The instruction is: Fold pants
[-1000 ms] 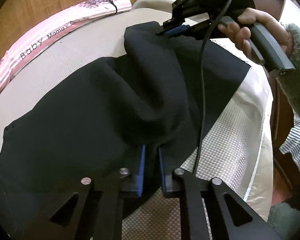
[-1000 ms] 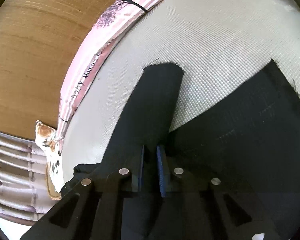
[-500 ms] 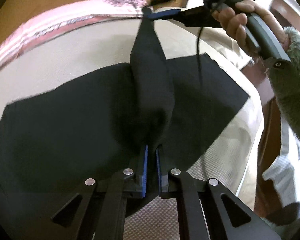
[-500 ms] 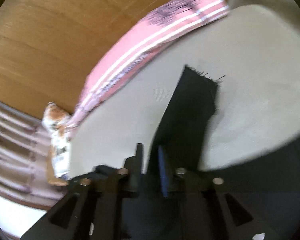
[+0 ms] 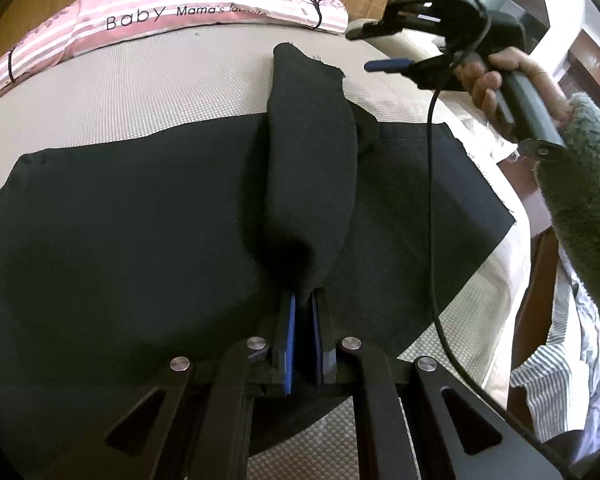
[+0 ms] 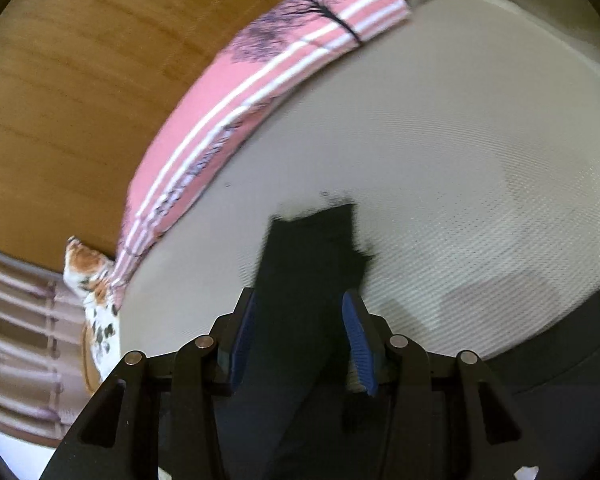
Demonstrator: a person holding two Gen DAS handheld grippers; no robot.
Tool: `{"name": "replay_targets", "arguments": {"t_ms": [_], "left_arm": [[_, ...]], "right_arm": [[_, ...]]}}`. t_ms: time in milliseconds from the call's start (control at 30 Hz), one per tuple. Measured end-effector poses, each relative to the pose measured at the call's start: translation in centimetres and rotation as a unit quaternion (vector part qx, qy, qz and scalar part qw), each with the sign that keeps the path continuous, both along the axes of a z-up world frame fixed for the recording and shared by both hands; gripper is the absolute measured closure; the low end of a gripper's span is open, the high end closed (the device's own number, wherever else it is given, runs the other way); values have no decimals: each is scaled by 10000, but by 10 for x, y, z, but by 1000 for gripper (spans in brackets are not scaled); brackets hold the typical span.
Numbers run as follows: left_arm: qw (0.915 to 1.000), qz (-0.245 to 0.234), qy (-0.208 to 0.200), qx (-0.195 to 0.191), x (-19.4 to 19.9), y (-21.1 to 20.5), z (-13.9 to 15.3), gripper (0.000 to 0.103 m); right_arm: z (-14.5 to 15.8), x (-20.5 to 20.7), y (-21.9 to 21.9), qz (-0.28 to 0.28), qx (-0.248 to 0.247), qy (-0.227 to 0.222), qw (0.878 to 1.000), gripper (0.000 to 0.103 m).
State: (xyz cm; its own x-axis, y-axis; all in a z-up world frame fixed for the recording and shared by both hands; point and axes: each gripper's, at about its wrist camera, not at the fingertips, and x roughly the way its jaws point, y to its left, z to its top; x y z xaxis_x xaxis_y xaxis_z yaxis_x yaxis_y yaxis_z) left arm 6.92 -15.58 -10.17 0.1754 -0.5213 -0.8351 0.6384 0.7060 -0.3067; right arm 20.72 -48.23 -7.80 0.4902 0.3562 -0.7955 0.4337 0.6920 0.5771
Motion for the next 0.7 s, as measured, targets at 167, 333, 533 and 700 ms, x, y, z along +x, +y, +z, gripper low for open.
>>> {"name": "replay_targets", "arguments": {"t_ms": [167,333,533,700], "left_arm": [[10000,11,47,-22,3,3,-1,95],[10000,3,60,-18,4,3,-2,95],[10000,8,47,21,5,3,-2,95],[9998,-20,-95,159,0,-2,1,95]], "right_arm": [[-28,11,-6,-131,42,271,9995,61],[-42,18,-7,-221,156,300,9992,80],[-22,16,-1,-138,-35,-26,9999,98],[34,-18,-8,-264,-303,-560,9976,99]]}}
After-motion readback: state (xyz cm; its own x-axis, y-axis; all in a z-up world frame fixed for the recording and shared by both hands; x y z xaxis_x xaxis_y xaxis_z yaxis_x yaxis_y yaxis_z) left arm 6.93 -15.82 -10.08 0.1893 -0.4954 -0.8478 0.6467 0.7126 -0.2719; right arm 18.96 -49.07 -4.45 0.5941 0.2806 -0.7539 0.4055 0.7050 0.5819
